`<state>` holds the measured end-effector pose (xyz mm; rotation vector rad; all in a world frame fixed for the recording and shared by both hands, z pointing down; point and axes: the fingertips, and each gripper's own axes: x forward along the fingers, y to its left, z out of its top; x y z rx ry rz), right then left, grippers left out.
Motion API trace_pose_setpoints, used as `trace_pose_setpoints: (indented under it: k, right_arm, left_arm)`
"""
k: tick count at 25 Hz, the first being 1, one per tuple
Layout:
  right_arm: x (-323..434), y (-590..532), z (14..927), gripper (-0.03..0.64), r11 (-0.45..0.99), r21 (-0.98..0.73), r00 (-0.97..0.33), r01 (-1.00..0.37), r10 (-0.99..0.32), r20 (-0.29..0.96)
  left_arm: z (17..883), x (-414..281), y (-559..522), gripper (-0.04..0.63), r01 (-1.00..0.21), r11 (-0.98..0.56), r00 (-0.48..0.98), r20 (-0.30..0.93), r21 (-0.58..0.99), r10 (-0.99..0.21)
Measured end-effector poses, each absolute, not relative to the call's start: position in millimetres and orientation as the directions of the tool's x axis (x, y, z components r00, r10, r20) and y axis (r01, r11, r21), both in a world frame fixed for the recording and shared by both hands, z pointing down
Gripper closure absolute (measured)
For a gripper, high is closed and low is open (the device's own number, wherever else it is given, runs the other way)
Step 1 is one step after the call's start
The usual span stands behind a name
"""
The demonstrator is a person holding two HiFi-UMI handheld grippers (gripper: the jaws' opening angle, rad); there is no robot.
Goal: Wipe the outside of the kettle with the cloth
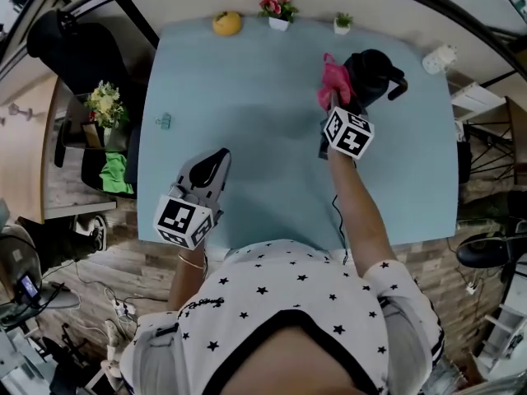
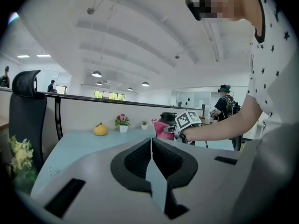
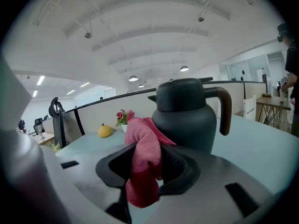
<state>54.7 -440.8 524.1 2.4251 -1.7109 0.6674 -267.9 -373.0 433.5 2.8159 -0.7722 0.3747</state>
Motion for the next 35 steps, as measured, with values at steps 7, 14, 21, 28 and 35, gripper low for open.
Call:
trace_pose_setpoints:
  k: [7, 14, 21, 28, 35]
  right_arm:
    - [55, -442, 561, 0.488, -0.361, -0.147, 0.254, -0.921, -0.841, 0.478]
    - [54, -440, 593, 0.488, -0.355, -0.141, 0.229, -0.924, -0.81, 0.54]
    - [49, -438, 602, 0.488, -0.321, -0.134, 0.199, -0.937, -0.811, 0.551]
    - [33, -415, 566, 0.485, -0.242, -0.231, 0.109, -0.943, -0.875, 0.471]
    - [13, -372, 512, 0.485, -0.134, -0.301, 0.017, -0.944, -0.932, 0.361]
  left_arm:
    - [433, -264, -382, 0.561, -0.54, -0.833, 0.823, 0.286, 0.12, -0.491]
    - [440, -271, -382, 0.561, -0.575, -0.808, 0.797, 0.307, 0.125, -0.52]
    - [438, -272, -383, 0.561, -0.592, -0.797, 0.785, 0.31, 0.121, -0.536]
    - [433, -263, -382, 0.561, -0.577, -0.81, 0.795, 0.298, 0.104, -0.528]
    - [423, -248, -375, 0.561, -0.553, -0.829, 0.811, 0.277, 0.078, -0.515]
